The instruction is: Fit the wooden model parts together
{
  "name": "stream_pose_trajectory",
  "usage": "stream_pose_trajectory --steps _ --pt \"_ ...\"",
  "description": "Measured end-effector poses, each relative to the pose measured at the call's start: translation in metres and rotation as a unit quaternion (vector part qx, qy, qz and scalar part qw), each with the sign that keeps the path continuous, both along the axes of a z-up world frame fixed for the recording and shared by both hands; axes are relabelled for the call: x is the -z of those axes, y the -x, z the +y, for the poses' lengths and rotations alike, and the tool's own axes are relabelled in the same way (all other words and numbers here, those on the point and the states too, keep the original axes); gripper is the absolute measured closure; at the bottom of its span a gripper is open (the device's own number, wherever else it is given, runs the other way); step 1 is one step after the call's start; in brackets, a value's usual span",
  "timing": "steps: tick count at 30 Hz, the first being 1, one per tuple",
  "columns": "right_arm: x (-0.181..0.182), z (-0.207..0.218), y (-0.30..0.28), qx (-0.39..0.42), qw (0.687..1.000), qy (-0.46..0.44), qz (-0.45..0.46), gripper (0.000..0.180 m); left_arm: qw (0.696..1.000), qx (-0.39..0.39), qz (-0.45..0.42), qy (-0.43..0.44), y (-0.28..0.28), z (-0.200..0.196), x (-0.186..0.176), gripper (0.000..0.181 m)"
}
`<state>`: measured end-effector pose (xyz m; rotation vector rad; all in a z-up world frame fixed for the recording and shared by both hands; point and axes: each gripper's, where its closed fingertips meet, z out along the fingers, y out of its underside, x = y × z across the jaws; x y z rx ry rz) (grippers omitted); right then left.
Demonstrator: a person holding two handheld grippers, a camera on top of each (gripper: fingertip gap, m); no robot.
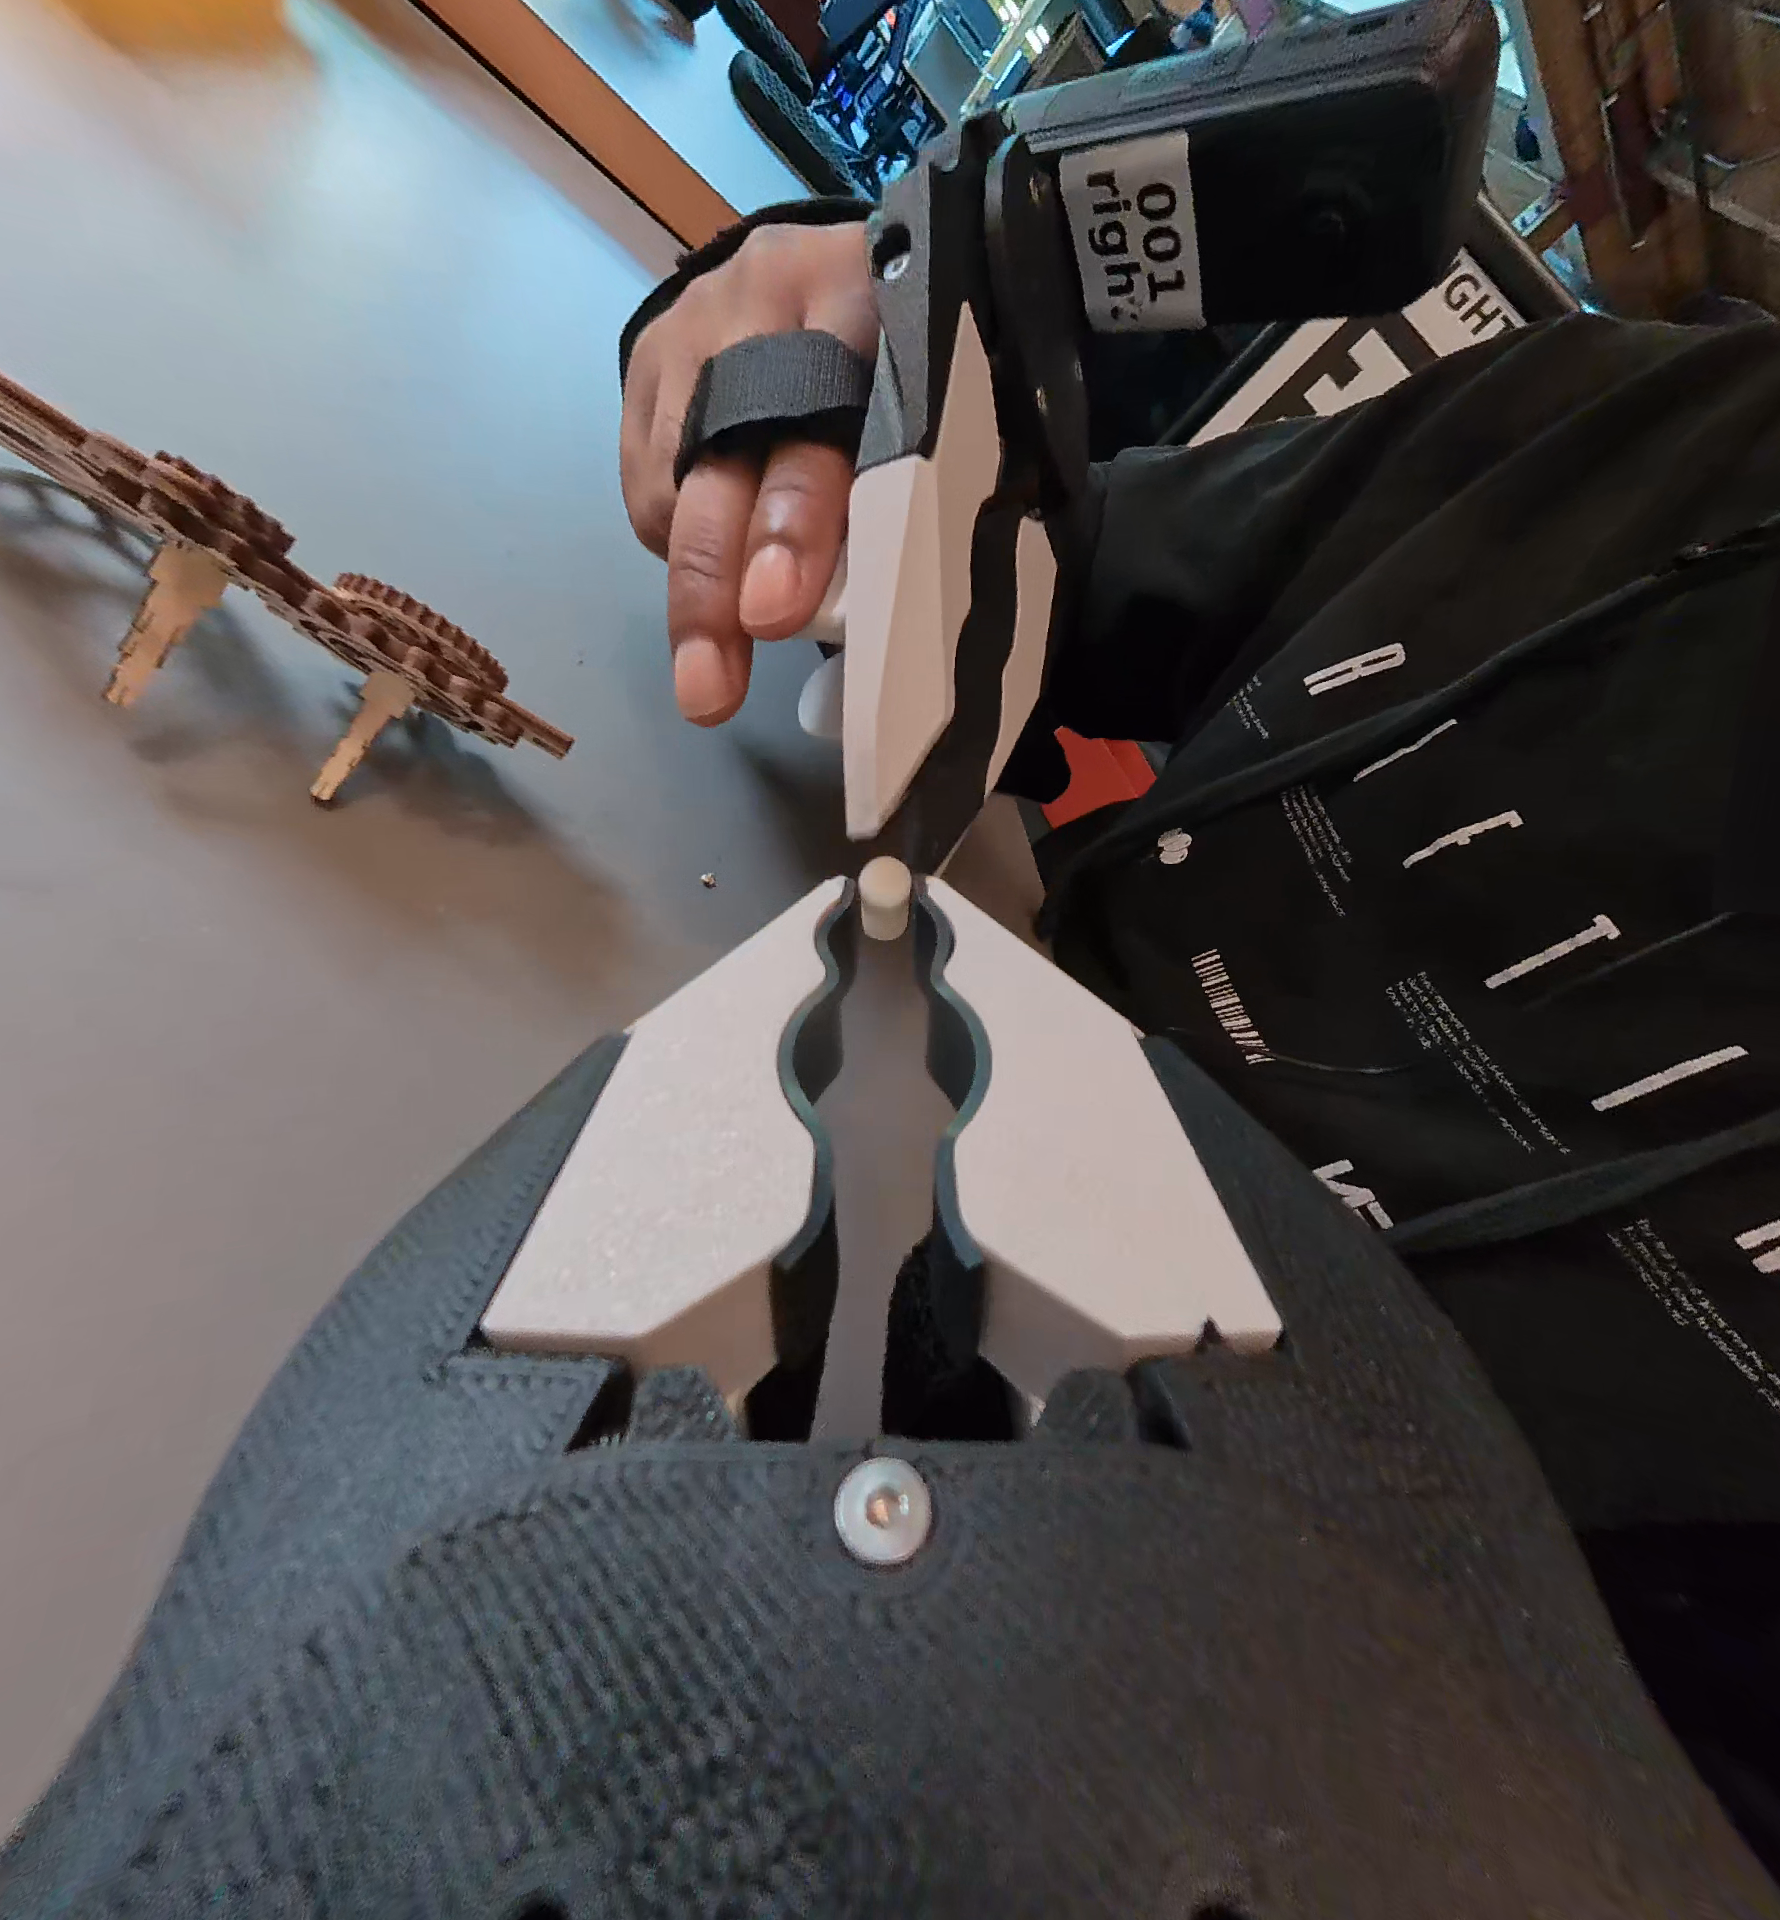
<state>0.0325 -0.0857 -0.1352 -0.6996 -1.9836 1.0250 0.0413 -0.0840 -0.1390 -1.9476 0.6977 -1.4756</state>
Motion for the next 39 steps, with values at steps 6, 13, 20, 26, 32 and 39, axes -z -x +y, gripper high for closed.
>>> stream_pose_trajectory --steps 6,13,20,26,32,39 --pt "0.003 -0.008 0.004 -0.003 1.0 -0.026 0.009 0.164 1.0 0.006 -0.009 0.012 -0.004 -0.002 0.001 0.173" --pt "0.003 -0.007 0.004 0.001 0.998 -0.056 0.017 0.166 0.998 0.01 -0.044 0.035 -0.002 -0.002 -0.003 0.173" --pt "-0.002 -0.003 0.004 0.011 0.999 -0.041 0.021 0.171 0.993 0.008 -0.099 0.06 0.0 0.0 -0.013 0.165" --pt "-0.016 0.013 0.004 0.031 0.998 0.039 0.035 0.172 0.994 -0.043 -0.101 0.022 0.019 0.014 -0.021 0.151" --pt "-0.026 0.016 0.005 0.037 0.995 0.068 0.058 0.172 0.995 -0.043 -0.09 -0.001 0.01 0.013 -0.026 0.164" --pt "-0.022 0.012 0.006 0.029 0.996 0.071 0.051 0.171 0.996 -0.04 -0.076 -0.007 0.01 0.011 -0.026 0.173"
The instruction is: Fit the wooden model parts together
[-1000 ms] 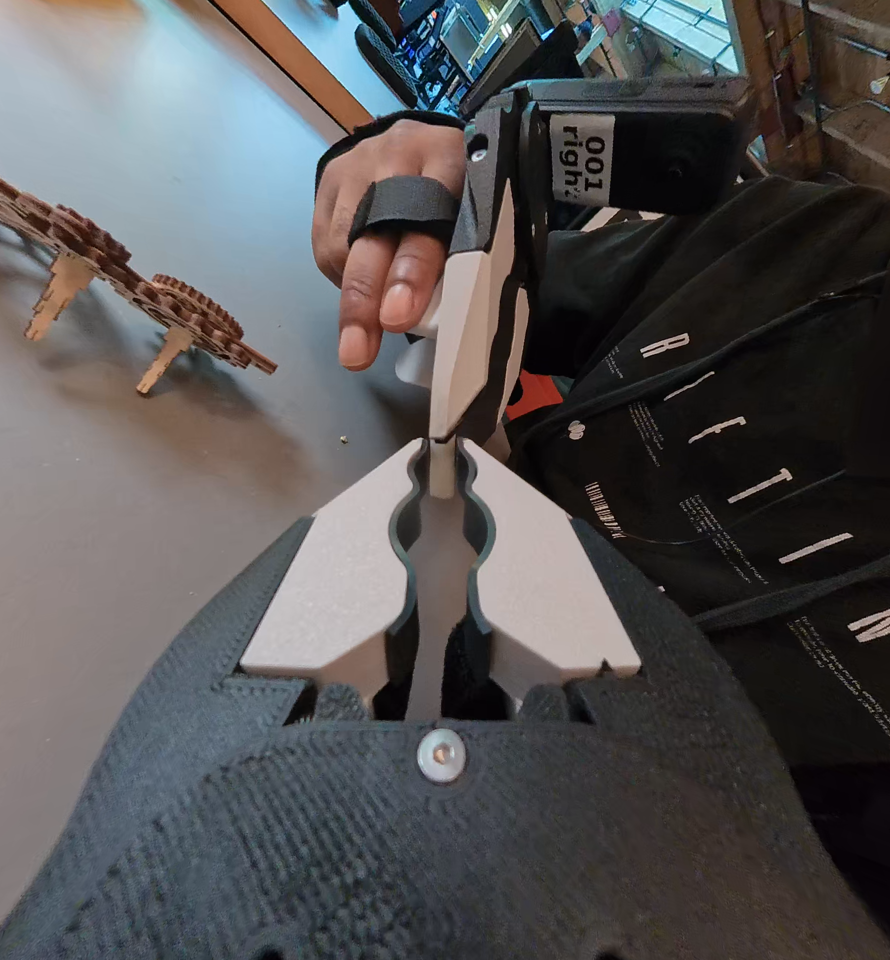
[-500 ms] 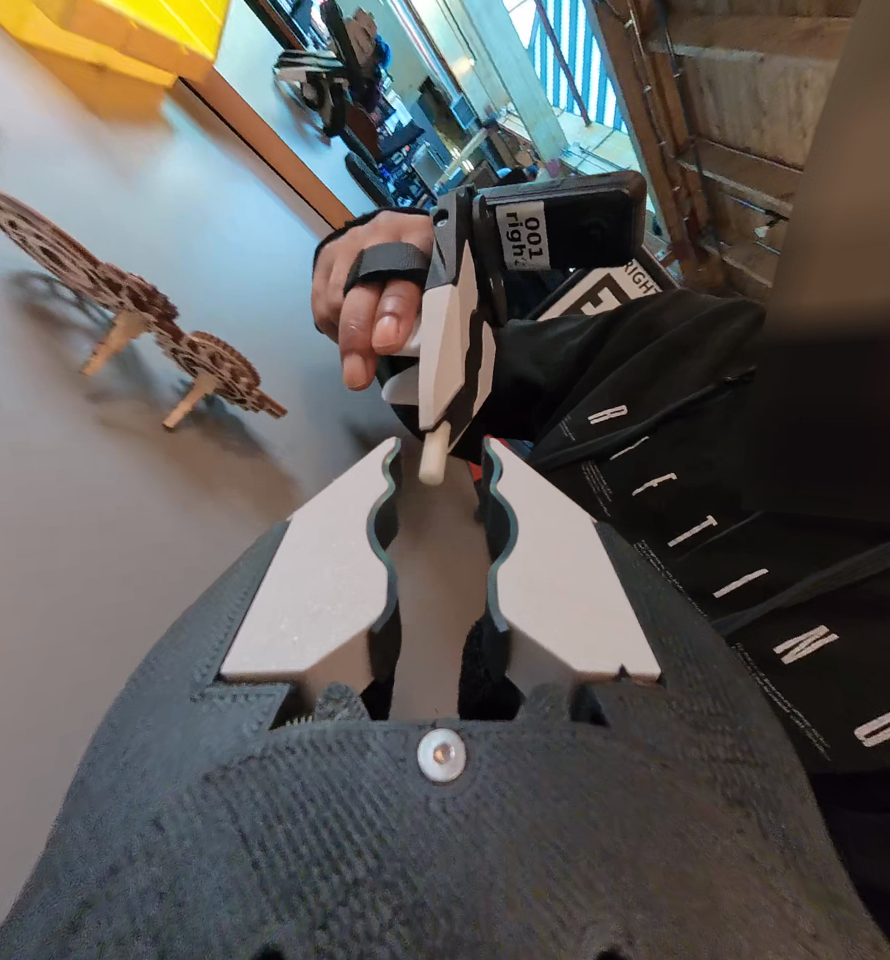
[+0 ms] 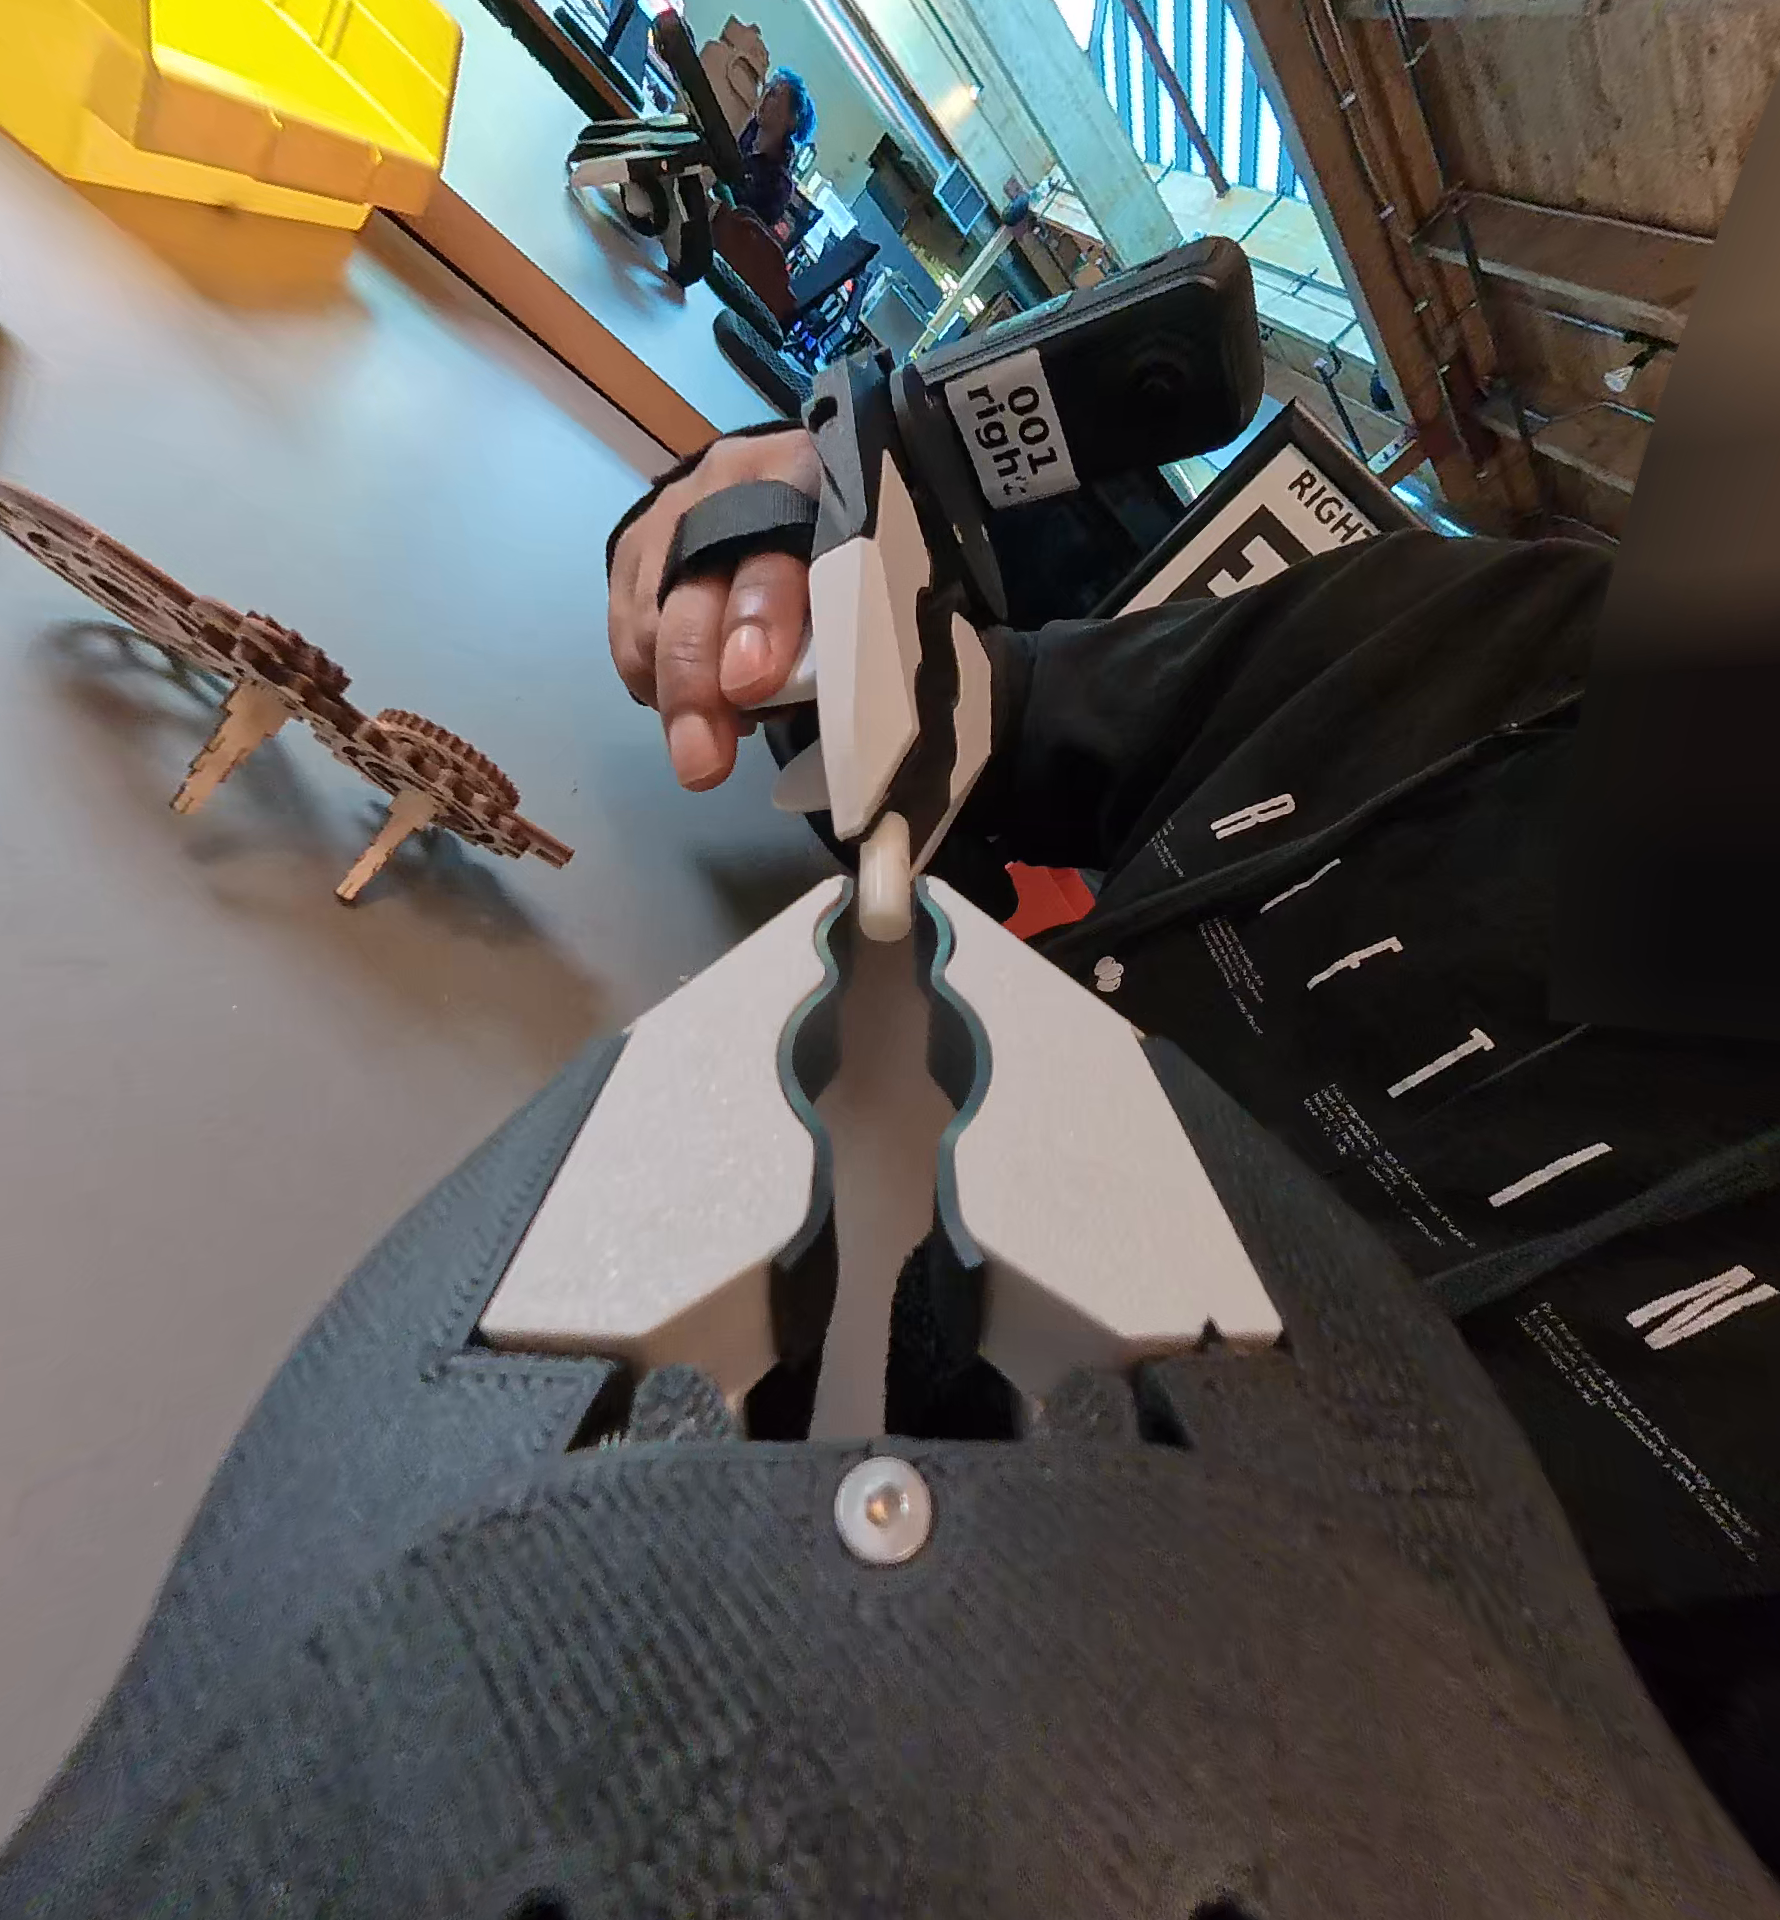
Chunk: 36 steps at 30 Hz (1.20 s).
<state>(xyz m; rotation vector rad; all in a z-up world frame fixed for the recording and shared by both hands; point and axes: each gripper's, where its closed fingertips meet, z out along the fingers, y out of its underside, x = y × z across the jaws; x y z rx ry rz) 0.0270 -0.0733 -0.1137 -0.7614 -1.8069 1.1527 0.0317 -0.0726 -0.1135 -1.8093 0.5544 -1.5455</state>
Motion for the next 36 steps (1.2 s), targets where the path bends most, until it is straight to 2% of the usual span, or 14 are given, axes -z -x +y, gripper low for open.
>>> stream_pose_trajectory --steps 11,14,16,19,22,23,24,26,28,32,36 --pt "0.004 -0.003 0.001 -0.003 1.0 -0.012 -0.009 0.172 1.0 0.003 0.005 0.001 -0.003 0.001 0.004 0.173" --pt "-0.001 0.001 0.001 0.008 1.0 -0.001 -0.006 0.172 0.999 -0.03 -0.012 -0.031 0.008 0.009 -0.006 0.155" --pt "-0.002 0.007 0.002 0.022 1.0 0.004 -0.007 0.172 0.993 -0.081 -0.01 -0.087 0.024 0.019 -0.019 0.146" --pt "-0.004 0.017 0.004 0.045 0.999 0.011 -0.007 0.173 0.962 -0.185 0.06 -0.191 0.058 0.034 -0.033 0.131" --pt "-0.008 0.028 0.006 0.074 0.997 0.014 0.004 0.172 0.918 -0.281 0.081 -0.267 0.096 0.035 -0.068 0.116" --pt "-0.009 0.031 0.006 0.08 0.997 0.017 0.007 0.172 0.9 -0.314 0.09 -0.288 0.112 0.033 -0.082 0.118" --pt "-0.01 0.033 0.007 0.084 0.996 0.02 0.009 0.172 0.878 -0.352 0.106 -0.306 0.13 0.03 -0.096 0.128" --pt "-0.011 0.036 0.007 0.091 0.995 0.024 0.012 0.172 0.824 -0.43 0.159 -0.332 0.169 0.019 -0.119 0.157" --pt "-0.011 0.038 0.007 0.097 0.995 0.026 0.014 0.172 0.788 -0.459 0.198 -0.359 0.192 -0.001 -0.138 0.179" --pt "-0.001 0.04 0.007 0.105 0.994 0.019 -0.017 0.173 0.756 -0.491 0.282 -0.328 0.232 -0.032 -0.137 0.181" --pt "0.022 0.043 0.011 0.132 0.988 -0.025 -0.078 0.173 0.744 -0.502 0.368 -0.242 0.269 -0.065 -0.096 0.18"
